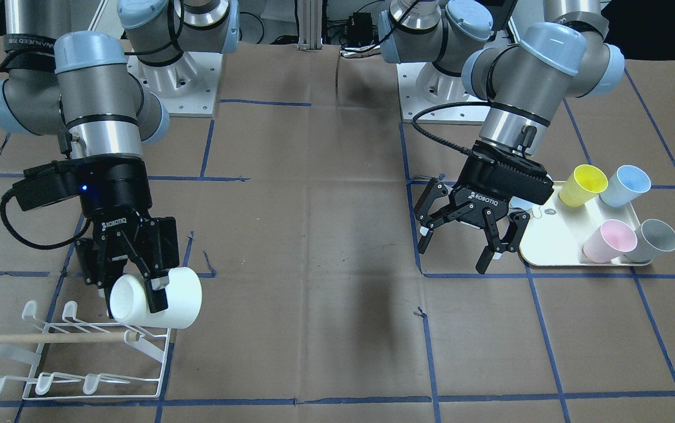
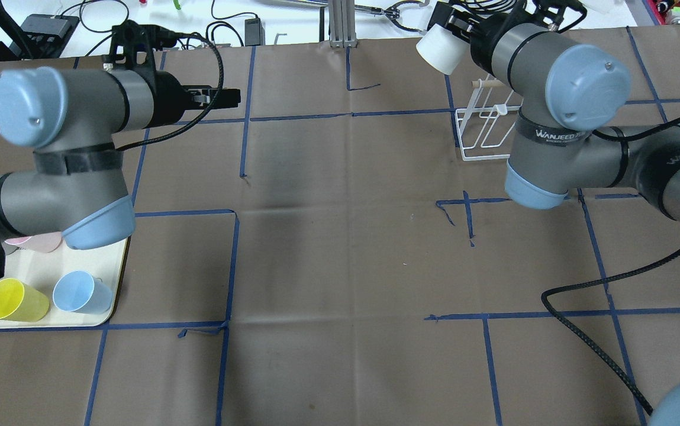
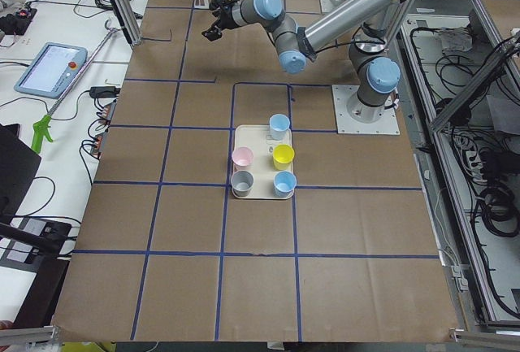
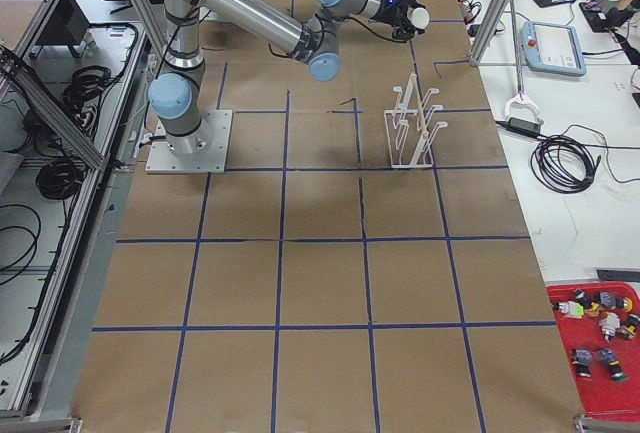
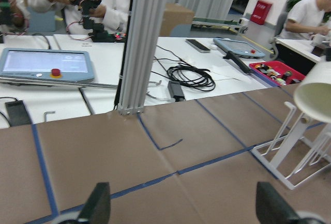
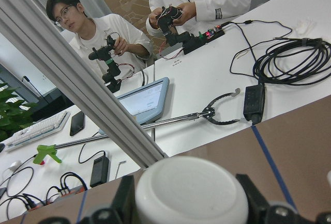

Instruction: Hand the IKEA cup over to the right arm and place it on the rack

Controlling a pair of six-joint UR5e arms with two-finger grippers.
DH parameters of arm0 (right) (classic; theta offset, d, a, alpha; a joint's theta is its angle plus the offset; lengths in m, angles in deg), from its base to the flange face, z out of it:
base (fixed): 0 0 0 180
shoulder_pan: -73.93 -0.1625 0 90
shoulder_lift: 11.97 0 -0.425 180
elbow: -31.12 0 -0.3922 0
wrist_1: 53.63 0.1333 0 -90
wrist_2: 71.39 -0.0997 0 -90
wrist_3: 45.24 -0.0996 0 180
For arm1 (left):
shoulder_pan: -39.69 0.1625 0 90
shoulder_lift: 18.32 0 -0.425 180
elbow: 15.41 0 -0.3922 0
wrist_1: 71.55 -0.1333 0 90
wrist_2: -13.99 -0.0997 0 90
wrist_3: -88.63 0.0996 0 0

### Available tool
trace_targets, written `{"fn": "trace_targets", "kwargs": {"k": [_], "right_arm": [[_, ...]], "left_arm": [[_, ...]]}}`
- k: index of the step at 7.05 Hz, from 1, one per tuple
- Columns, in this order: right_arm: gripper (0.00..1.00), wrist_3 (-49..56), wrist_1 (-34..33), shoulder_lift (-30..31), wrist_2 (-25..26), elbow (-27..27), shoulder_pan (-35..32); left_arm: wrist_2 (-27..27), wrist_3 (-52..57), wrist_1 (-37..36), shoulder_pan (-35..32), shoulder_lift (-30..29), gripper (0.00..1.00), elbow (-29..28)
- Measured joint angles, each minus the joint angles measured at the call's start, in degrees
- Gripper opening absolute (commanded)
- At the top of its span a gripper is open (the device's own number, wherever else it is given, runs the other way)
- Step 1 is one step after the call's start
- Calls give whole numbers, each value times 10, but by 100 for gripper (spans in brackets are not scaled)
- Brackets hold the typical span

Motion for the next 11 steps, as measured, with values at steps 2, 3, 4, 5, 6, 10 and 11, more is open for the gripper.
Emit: {"fn": "trace_targets", "kwargs": {"k": [2, 3, 4, 5, 6, 10, 11], "right_arm": [[17, 116, 1, -17, 14, -30, 31], [17, 173, 2, -32, 16, -53, 41], [17, 220, 2, -54, 23, -75, 45], [18, 252, 1, -78, 34, -95, 47], [18, 277, 0, -100, 41, -111, 52], [18, 303, -8, -137, 59, -126, 64], [18, 303, -14, -141, 61, -124, 63]], "left_arm": [[-110, -47, 303, -46, -6, 99, -134], [-129, -57, 434, -51, -3, 99, -185], [-146, -60, 532, -52, 4, 99, -219], [-159, -61, 584, -52, 10, 99, -233], [-164, -60, 604, -48, 12, 99, -235], [-160, -22, 615, 19, 28, 99, -218], [-160, 12, 616, 59, 40, 99, -204]]}}
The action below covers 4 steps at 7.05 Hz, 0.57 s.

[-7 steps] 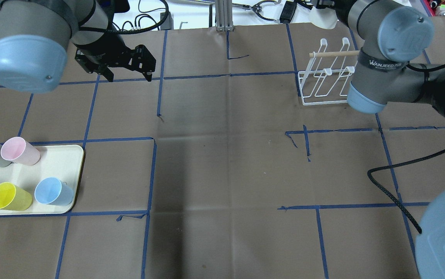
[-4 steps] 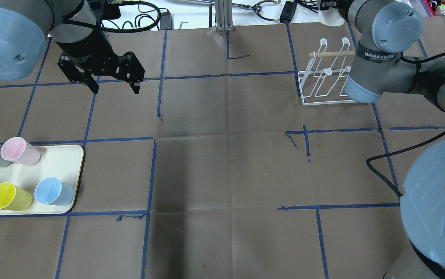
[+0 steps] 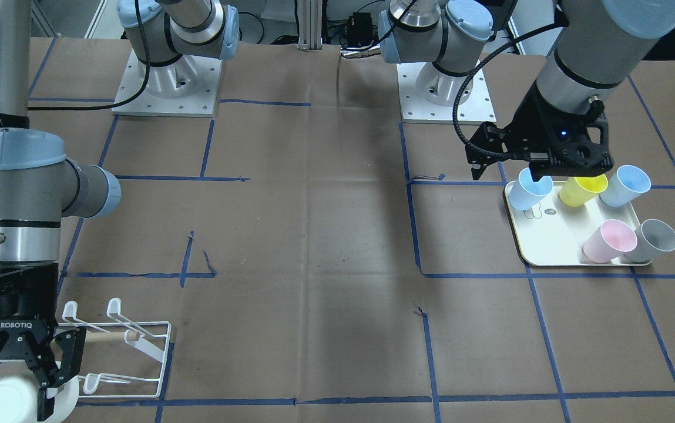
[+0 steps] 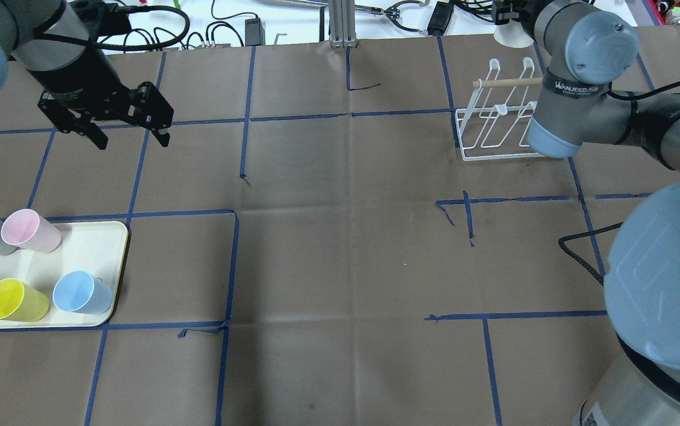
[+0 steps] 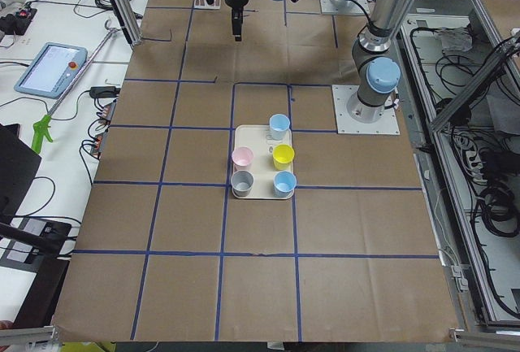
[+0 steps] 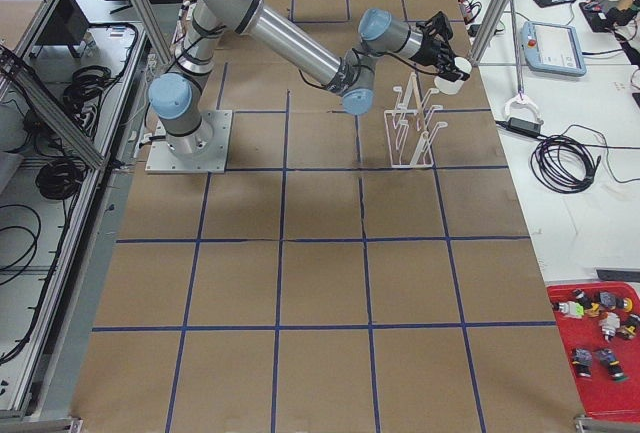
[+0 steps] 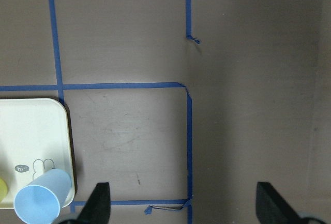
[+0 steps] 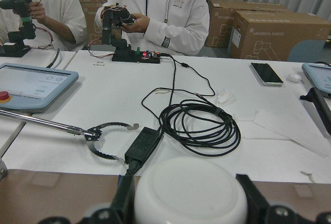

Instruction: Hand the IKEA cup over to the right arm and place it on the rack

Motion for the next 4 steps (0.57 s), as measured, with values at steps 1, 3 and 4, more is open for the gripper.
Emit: {"fn": "trace_targets", "kwargs": {"k": [1, 3, 4], "right_arm": [[18, -1, -12, -4, 1, 7, -1], [18, -4, -30, -8, 10, 20, -5], [18, -6, -33, -9, 15, 23, -11]], "left_arm": [[0, 47, -2, 46, 17, 98, 25], [0, 144, -13, 142, 55, 96, 91], [-2, 179, -19, 176, 70, 94, 122]]}}
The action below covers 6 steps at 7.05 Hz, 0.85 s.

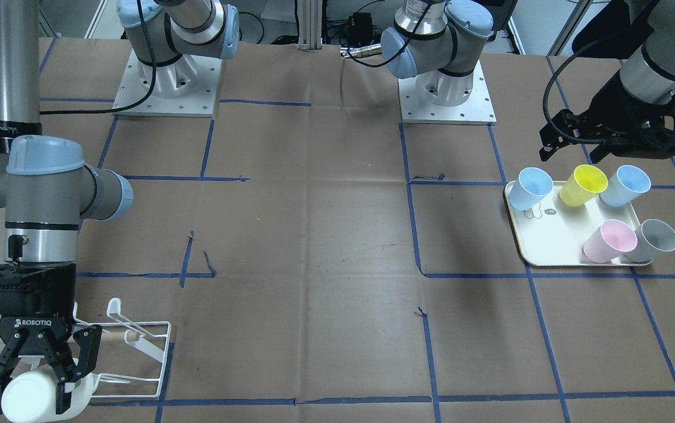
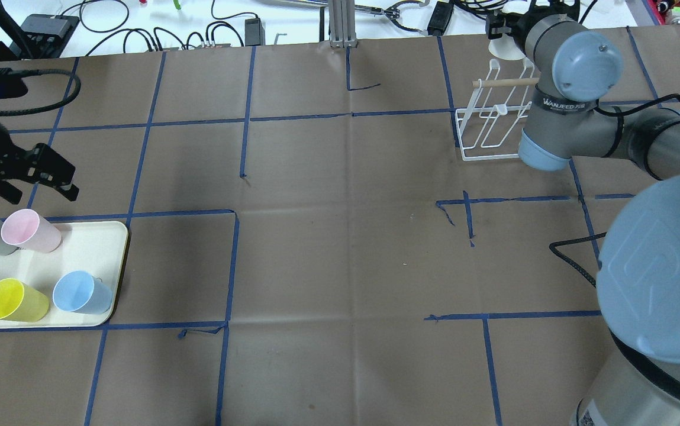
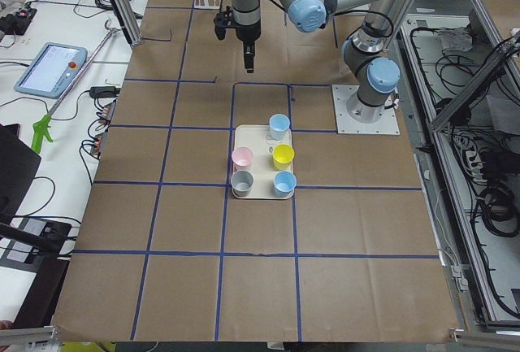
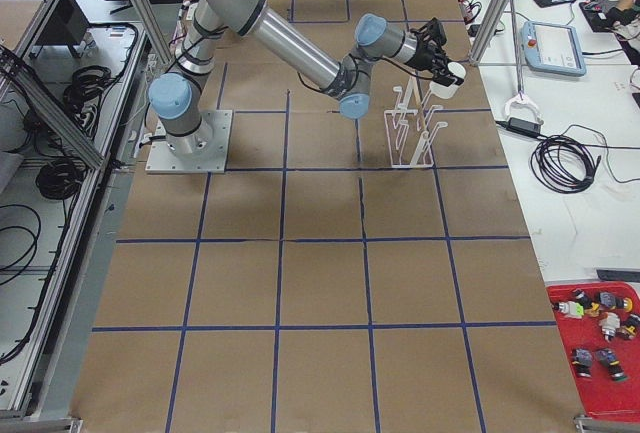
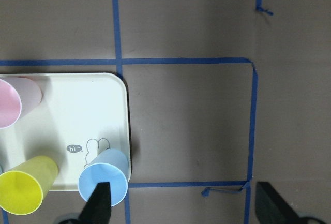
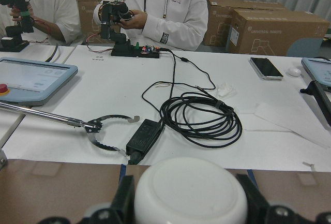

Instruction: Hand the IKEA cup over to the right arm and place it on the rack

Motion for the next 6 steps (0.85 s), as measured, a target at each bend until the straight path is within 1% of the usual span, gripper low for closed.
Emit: {"fn": "trace_targets", "kwargs": {"k": [2, 4, 5, 6], "right_arm": [[18, -2, -2, -1, 3, 6, -7], [18, -2, -7, -1, 2, 23, -8], [23, -2, -10, -1, 3, 32, -8], [63, -2, -11, -1, 3, 39, -8]], "left_arm": [[-2, 31, -16, 33, 26, 95, 59], [-4, 38, -48, 44, 55, 95, 118], [-4, 43, -74, 53, 61, 95, 146], [-4, 51, -106, 62, 61, 95, 172]]}}
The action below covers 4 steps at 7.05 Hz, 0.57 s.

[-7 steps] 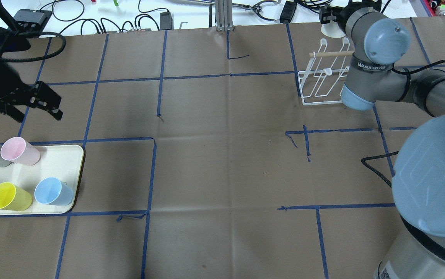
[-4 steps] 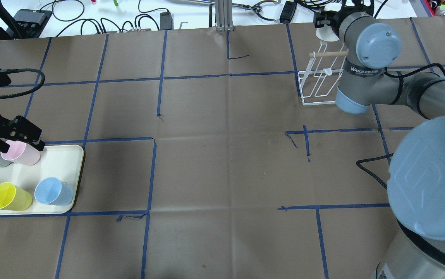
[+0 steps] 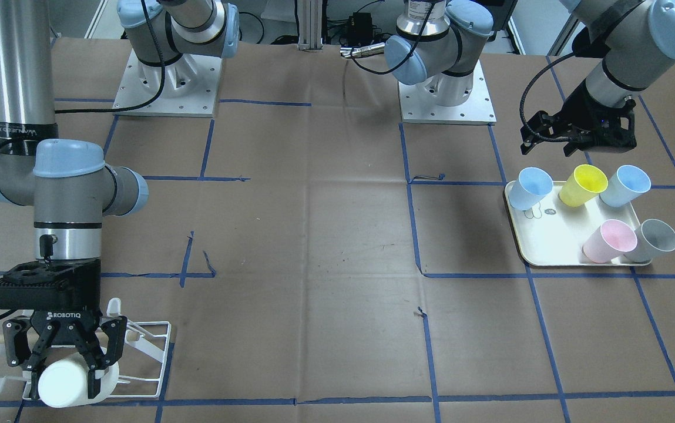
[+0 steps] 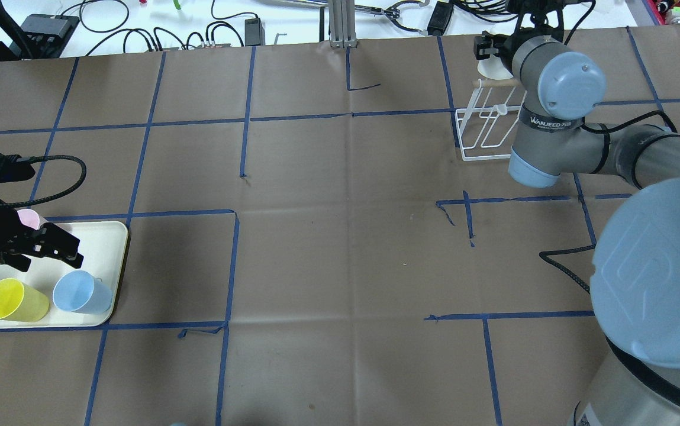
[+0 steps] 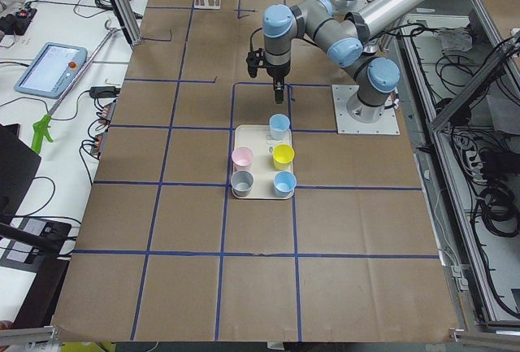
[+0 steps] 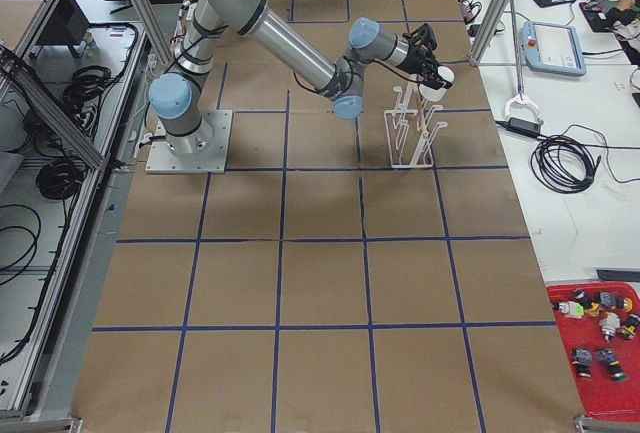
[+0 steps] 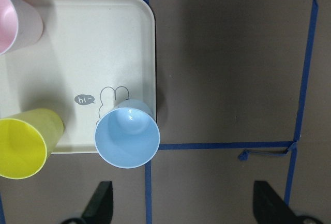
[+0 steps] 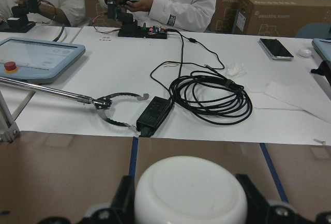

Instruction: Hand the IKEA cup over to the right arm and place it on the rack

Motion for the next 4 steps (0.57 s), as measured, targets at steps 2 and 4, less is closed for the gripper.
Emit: {"fn": "trace_targets", "kwargs": {"k": [2, 4], "right_arm": [[100, -7, 0, 0, -1, 6, 0], [100, -28, 1, 0, -1, 7, 0]], "left_arm": [[0, 7, -71, 7, -10, 95, 51], [0, 8, -145, 8, -26, 95, 98]]}}
